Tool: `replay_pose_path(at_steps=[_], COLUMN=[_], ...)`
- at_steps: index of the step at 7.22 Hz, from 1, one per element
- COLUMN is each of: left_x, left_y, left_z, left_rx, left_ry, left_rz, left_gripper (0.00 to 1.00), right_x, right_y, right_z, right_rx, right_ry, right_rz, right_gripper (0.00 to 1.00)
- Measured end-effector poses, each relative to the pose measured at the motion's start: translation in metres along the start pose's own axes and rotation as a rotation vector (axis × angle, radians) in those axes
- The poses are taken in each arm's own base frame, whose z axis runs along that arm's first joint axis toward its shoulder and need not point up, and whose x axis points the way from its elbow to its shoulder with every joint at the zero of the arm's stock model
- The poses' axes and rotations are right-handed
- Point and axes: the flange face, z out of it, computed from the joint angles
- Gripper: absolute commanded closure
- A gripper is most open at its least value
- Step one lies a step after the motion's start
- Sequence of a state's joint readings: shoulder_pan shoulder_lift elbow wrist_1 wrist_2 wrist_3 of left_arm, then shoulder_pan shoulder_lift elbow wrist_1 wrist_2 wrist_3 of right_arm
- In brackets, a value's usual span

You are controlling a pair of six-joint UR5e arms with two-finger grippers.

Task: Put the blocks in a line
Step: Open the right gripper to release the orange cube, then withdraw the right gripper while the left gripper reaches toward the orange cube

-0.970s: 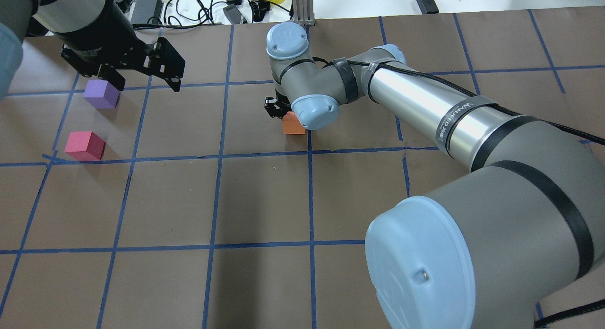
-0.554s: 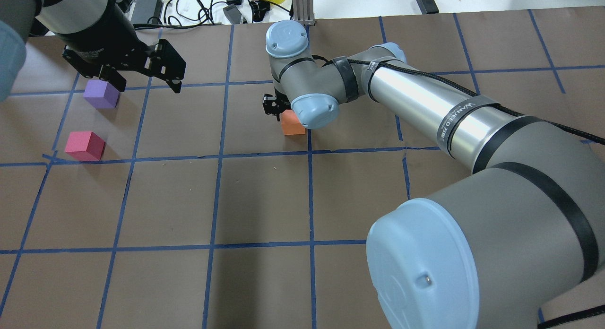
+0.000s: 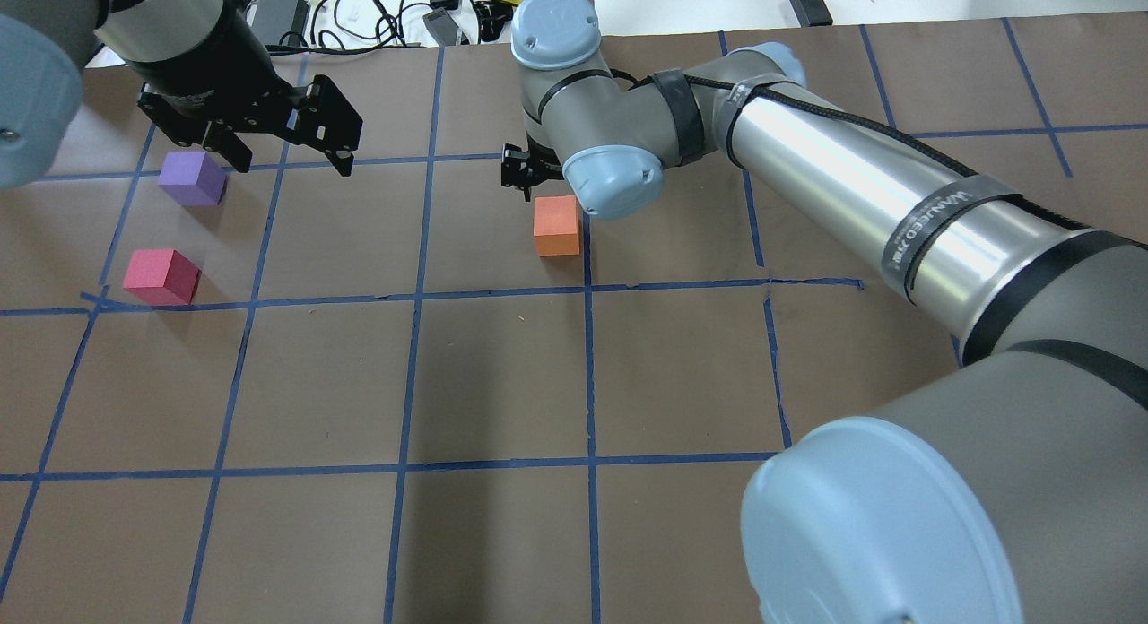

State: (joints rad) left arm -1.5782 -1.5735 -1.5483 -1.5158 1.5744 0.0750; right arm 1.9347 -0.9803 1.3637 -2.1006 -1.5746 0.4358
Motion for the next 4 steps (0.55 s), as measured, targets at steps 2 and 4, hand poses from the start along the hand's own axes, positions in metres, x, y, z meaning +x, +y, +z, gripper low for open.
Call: replay_pose_path(at_steps=[2,4], left_x=[0.001,0.000], left_y=[-0.017,-0.034], left_z=[0.060,0.137], left_rx=[-0.058,-0.071], left_ry=[0.011,0.016], left_rz=[-0.008,-0.010], left_gripper=[0.00,0.00], right_x=[0.054,0.115], right_y=[-0.014,-0.013], right_z=[-0.063,-0.125], right_rx=[-0.015,-0.078], right_ry=[0.002,0.016], right_rz=[-0.051,-0.112], right_gripper=[0.00,0.00])
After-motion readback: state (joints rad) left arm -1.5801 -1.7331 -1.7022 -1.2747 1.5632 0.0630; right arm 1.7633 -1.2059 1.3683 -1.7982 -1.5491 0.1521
